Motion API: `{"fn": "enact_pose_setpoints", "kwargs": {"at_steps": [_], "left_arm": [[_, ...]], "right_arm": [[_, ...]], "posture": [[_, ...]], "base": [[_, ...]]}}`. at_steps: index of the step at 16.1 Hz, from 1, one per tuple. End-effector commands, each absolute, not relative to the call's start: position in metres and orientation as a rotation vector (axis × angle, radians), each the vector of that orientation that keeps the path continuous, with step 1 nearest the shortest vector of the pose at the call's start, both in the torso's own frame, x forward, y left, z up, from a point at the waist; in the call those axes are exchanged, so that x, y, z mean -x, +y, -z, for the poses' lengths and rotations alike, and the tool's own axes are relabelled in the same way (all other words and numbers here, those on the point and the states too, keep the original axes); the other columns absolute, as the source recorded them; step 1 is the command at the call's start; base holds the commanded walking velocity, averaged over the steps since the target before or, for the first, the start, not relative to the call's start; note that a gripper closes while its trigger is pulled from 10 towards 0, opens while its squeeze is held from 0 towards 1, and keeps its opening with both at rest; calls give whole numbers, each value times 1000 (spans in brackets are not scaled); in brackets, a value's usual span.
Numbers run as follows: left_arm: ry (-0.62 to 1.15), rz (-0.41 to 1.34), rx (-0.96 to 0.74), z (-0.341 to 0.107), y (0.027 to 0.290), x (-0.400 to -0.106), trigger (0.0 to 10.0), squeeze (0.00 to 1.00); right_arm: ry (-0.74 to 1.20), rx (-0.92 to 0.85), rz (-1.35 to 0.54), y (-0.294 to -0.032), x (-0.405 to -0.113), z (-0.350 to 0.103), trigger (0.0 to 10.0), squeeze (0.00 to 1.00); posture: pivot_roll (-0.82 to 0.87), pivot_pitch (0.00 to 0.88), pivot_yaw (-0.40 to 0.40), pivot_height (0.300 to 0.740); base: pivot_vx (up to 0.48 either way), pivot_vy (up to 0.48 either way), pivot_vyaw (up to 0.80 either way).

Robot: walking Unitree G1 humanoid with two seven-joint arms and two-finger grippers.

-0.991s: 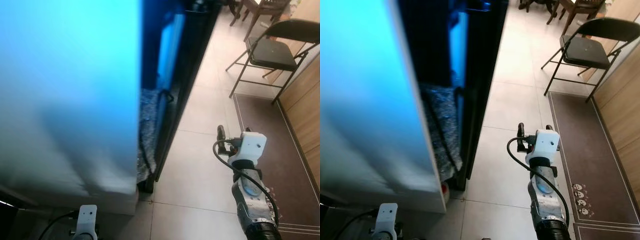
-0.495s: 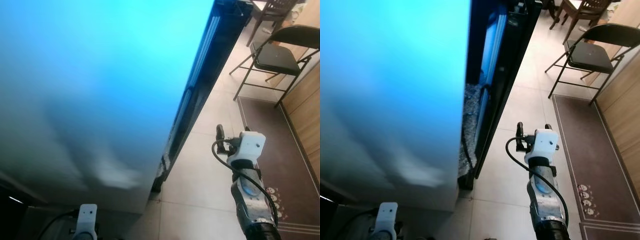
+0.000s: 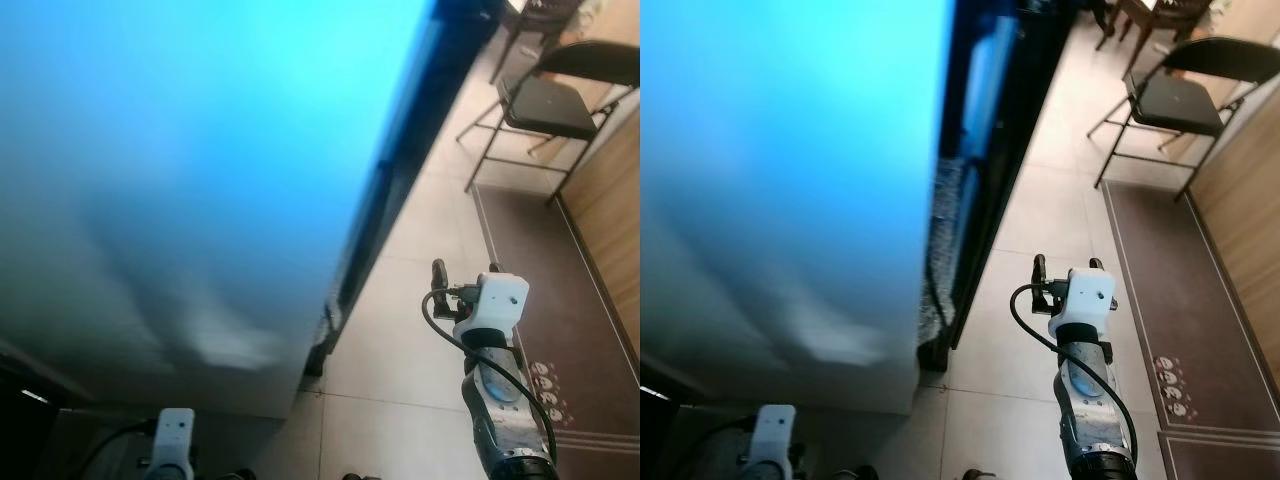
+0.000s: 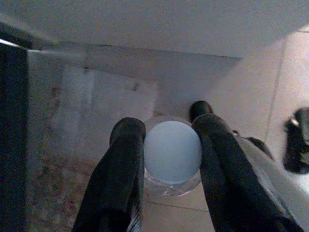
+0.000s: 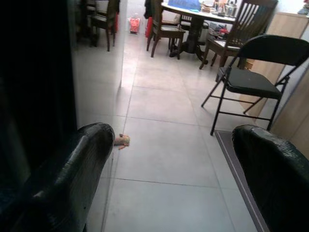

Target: Restocking fridge

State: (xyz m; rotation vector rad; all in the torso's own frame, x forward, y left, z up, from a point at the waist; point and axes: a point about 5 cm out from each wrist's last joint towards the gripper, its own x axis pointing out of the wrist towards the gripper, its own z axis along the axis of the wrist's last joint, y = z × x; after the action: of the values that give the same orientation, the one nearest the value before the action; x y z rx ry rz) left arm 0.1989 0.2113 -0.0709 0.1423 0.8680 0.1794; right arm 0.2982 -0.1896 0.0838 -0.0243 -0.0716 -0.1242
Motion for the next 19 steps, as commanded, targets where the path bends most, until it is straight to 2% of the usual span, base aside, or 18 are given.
{"fn": "enact_pose_setpoints", "kwargs": {"at_steps": [1, 5, 13, 19], "left_arm": [[897, -187, -150, 75, 212, -192, 10000, 0], [891, -183, -150, 74, 209, -195, 10000, 0], [893, -175, -161, 74, 211, -193, 10000, 0], [881, -170, -164, 73, 208, -197, 10000, 0]], "right_arm": [[-71, 30, 150, -197, -296, -85, 10000, 0], [-69, 29, 148, -196, -297, -85, 10000, 0], [-60, 27, 124, -197, -301, -86, 10000, 0], [-85, -7, -22, -197, -335, -112, 10000, 0]], "posture": [[-116, 150, -102, 740], [-117, 154, -102, 740], [-119, 160, -100, 740], [-133, 160, -90, 740]], "base": [[0, 266, 0], [0, 284, 0], [0, 0, 0], [0, 0, 0]]}}
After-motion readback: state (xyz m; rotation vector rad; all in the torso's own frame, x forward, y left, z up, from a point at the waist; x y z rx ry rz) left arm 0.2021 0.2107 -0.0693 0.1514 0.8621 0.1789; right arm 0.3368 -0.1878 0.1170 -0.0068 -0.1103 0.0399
